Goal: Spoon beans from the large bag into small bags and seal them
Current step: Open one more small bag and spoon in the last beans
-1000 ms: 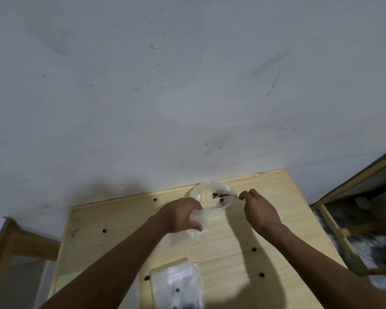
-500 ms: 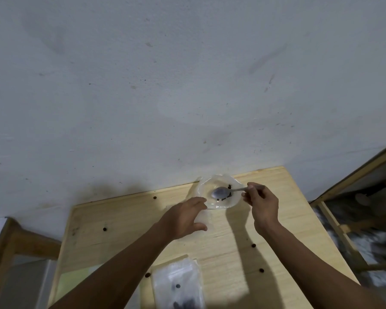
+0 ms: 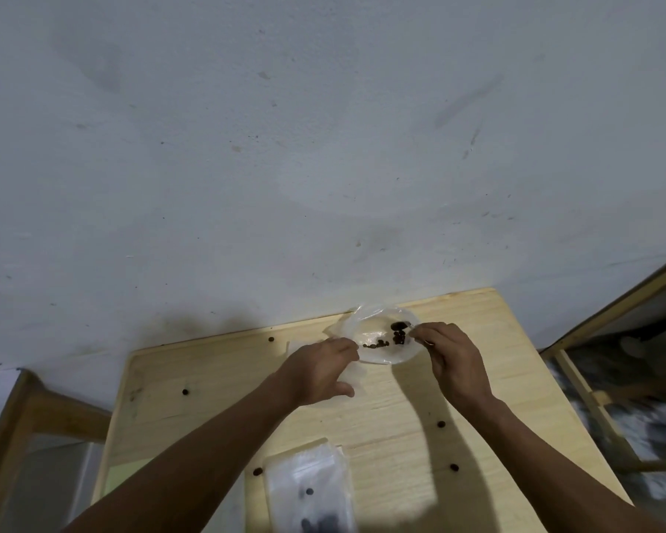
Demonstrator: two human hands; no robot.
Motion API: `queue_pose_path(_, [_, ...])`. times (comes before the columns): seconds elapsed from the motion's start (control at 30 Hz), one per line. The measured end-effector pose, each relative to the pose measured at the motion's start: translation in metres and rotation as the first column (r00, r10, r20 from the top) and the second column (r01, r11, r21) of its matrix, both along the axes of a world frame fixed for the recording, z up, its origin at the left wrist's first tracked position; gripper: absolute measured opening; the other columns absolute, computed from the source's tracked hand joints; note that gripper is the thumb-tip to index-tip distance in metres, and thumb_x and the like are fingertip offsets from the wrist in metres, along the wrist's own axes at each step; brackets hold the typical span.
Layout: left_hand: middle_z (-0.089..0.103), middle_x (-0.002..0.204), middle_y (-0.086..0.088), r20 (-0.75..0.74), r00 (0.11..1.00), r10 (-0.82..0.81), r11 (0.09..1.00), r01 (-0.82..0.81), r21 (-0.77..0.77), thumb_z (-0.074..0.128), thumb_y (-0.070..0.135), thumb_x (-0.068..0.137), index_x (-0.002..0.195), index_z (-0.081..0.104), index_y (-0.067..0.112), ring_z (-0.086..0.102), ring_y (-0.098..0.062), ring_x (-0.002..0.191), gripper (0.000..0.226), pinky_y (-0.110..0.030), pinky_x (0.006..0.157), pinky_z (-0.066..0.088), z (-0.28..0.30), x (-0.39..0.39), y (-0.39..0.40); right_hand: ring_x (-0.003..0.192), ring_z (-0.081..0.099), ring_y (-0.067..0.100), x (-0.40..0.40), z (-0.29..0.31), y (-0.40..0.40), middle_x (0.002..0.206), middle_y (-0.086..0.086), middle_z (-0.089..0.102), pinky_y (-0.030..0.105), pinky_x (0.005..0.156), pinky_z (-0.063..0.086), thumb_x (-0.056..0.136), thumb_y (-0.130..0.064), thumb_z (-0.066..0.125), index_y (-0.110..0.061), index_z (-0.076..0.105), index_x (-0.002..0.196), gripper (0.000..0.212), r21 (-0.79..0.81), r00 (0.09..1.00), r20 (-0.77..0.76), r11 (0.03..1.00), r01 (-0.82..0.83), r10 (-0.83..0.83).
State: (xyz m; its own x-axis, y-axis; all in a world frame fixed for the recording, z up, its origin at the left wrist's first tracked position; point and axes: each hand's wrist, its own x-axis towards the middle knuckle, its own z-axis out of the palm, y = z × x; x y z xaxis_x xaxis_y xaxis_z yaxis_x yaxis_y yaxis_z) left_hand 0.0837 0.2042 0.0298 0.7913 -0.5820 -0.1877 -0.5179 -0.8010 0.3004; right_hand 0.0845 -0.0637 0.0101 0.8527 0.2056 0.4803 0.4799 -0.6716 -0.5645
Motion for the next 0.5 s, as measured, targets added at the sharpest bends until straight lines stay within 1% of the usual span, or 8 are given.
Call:
queue_pose_path(0.07, [0.043,0.148,0.001,-0.017,1.0,-0.001,0.999,0.001,0.044,0.067,0.042,0.089,0.138,0.049,0.013,0.044,-0.019,0.134,0.059,-0.035,0.099,0.042,0.002,0.0,-0.005,0.092,0.062,0.018,-0.003,-0.005,-0.001,0.106,-0.006,0.068,0.035,0.076,0.051,0.087,0.002,0.048,-0.013,0.07,0.106,0.032,-0.021,1.0,-0.018,1.0,0.02,-0.02])
queue_pose_path(0.1, [0.042,0.149,0.001,-0.02,1.0,-0.002,0.998,0.003,0.057,0.066,0.042,0.089,0.138,0.048,0.013,0.043,-0.02,0.134,0.059,-0.034,0.099,0.042,0.003,-0.001,-0.007,0.093,0.061,0.017,-0.005,-0.008,-0.001,0.106,-0.006,0.066,0.033,0.078,0.051,0.088,0.001,0.047,-0.013,0.069,0.105,0.032,0.008,0.998,-0.041,0.999,0.046,-0.046])
queue_pose_path(0.17, [0.04,0.151,0.0,-0.009,1.0,-0.003,0.998,0.003,0.064,0.066,0.041,0.09,0.138,0.048,0.012,0.042,-0.02,0.136,0.059,-0.035,0.1,0.041,0.003,-0.001,-0.011,0.093,0.062,0.015,-0.006,-0.01,-0.001,0.103,-0.006,0.065,0.028,0.08,0.051,0.092,-0.001,0.045,-0.014,0.066,0.104,0.028,0.144,0.982,-0.131,0.978,0.152,-0.133])
queue_pose_path(0.27, [0.036,0.155,0.002,0.024,1.0,-0.008,0.999,0.007,0.043,0.066,0.042,0.09,0.137,0.049,0.013,0.037,-0.018,0.14,0.058,-0.034,0.102,0.041,0.003,-0.002,-0.016,0.089,0.064,0.021,-0.004,-0.01,0.0,0.1,-0.004,0.065,0.013,0.074,0.049,0.101,-0.007,0.045,-0.015,0.063,0.1,0.02,0.356,0.887,-0.378,0.843,0.404,-0.265])
queue_pose_path(0.3, [0.034,0.156,0.002,0.031,0.999,-0.009,0.999,0.008,0.033,0.066,0.042,0.09,0.137,0.049,0.014,0.035,-0.018,0.142,0.058,-0.034,0.102,0.041,0.003,-0.002,-0.018,0.089,0.064,0.024,-0.005,-0.011,0.001,0.1,-0.002,0.065,0.008,0.07,0.047,0.102,-0.008,0.044,-0.012,0.062,0.1,0.019,0.388,0.855,-0.435,0.799,0.46,-0.282])
queue_pose_path(0.33, [0.032,0.158,0.003,0.035,0.999,-0.007,1.0,0.006,0.022,0.065,0.043,0.09,0.137,0.049,0.014,0.034,-0.017,0.143,0.057,-0.034,0.103,0.04,0.002,-0.002,-0.02,0.089,0.064,0.026,-0.005,-0.013,0.0,0.1,0.0,0.065,0.008,0.068,0.046,0.102,-0.009,0.044,-0.01,0.062,0.099,0.018,0.408,0.828,-0.48,0.762,0.503,-0.29])
queue_pose_path(0.37, [0.031,0.158,0.003,0.04,0.999,-0.003,1.0,0.002,0.009,0.065,0.043,0.09,0.137,0.049,0.015,0.033,-0.017,0.143,0.057,-0.033,0.104,0.04,0.001,-0.002,-0.022,0.088,0.064,0.027,-0.006,-0.016,0.0,0.101,0.003,0.065,0.012,0.068,0.047,0.102,-0.01,0.043,-0.009,0.061,0.1,0.018,0.418,0.799,-0.523,0.728,0.544,-0.297])
queue_pose_path(0.5, [0.027,0.16,0.004,0.079,0.997,-0.001,0.999,0.005,-0.047,0.065,0.043,0.091,0.135,0.051,0.014,0.034,-0.016,0.144,0.055,-0.029,0.107,0.037,-0.003,-0.003,-0.025,0.085,0.064,0.028,-0.01,-0.031,-0.002,0.091,0.01,0.066,0.042,0.077,0.052,0.102,-0.016,0.045,-0.009,0.062,0.1,0.019,0.402,0.668,-0.687,0.618,0.676,-0.284])
